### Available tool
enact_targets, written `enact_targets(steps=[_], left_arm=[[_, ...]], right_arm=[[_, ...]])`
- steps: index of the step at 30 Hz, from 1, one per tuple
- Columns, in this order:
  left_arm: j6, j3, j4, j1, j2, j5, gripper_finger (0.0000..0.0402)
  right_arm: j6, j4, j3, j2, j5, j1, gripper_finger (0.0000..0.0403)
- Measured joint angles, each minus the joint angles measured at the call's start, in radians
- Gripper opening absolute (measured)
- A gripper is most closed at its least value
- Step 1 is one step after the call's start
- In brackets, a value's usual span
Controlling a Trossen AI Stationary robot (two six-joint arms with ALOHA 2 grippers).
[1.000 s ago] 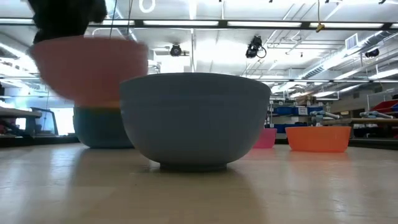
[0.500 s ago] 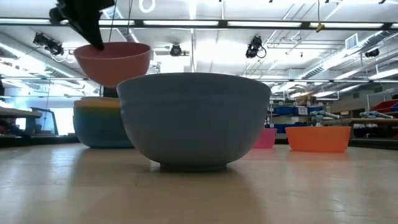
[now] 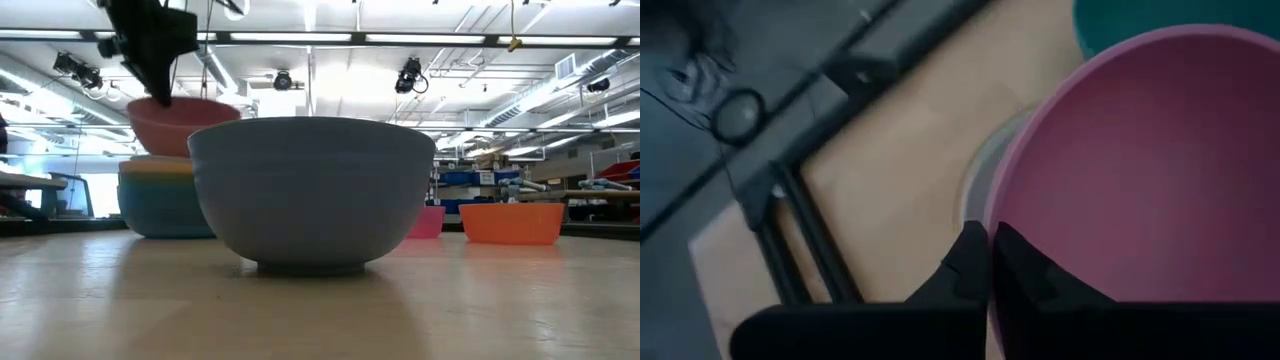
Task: Nest bowls inside each other
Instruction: Stack the pink bowl on top of the white bowl
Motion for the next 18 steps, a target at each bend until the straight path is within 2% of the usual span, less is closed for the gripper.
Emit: enact_targets(steps=[6, 11, 18], left_arm=[[0.071, -0.055, 0.104, 0.080, 0.000, 0.068, 0.0007], [0.104, -0.086, 0.127, 0.159, 0.000, 0.145, 0.0008], [0.104, -0.100, 0.144, 0.205, 0.000, 0.136, 0.0081]], right_arm=[[0.002, 0.000, 0.000, 0.000, 0.000, 0.000, 0.0087], [0.002, 0.001, 0.000, 0.000, 0.000, 0.000, 0.0087], [0.002, 0.002, 0.000, 0.000, 0.000, 0.000, 0.0087]])
